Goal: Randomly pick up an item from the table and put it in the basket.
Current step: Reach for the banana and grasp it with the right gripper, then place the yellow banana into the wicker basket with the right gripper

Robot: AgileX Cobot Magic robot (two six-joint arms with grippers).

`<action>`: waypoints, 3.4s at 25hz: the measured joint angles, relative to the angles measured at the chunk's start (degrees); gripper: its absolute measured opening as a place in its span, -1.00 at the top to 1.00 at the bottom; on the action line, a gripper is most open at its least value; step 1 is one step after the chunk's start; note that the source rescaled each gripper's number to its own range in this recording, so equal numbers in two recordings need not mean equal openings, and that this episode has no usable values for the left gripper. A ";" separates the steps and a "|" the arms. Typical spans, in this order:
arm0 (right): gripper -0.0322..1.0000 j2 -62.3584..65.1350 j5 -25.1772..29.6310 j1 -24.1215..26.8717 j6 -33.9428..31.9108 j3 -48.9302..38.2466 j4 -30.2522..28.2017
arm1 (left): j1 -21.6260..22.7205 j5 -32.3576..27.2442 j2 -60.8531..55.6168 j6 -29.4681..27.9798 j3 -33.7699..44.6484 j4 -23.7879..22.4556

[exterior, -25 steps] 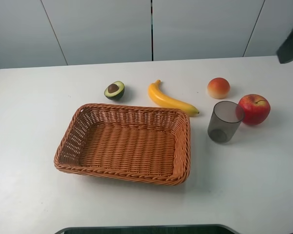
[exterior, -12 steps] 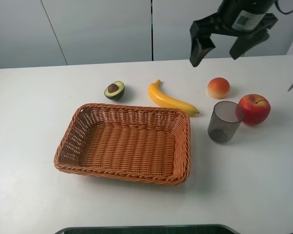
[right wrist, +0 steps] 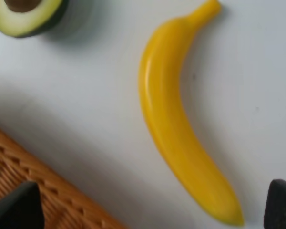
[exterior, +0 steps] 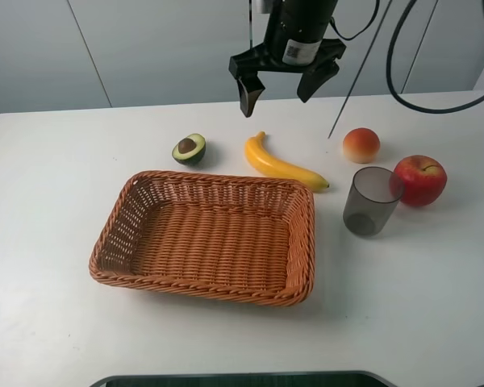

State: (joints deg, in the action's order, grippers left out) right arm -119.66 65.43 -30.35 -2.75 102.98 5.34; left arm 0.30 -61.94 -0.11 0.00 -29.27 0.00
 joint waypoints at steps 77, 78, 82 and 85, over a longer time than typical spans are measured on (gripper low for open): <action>0.85 -7.74 3.40 -0.93 5.18 8.71 -14.71 | 0.00 0.00 0.00 0.00 0.00 0.00; 0.85 -6.73 3.91 -1.20 6.63 8.71 -14.71 | 0.00 0.00 0.00 0.00 0.00 0.00; 0.85 -2.30 4.47 -3.90 12.68 8.71 -10.44 | 0.00 0.00 0.00 0.00 0.00 0.00; 0.85 -0.50 4.60 -6.69 16.11 8.51 -6.59 | 0.00 0.00 0.00 0.00 0.00 0.00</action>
State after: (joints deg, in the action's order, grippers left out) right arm -120.16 70.03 -37.04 13.36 111.49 -1.26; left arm 0.30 -61.94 -0.11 0.00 -29.27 0.00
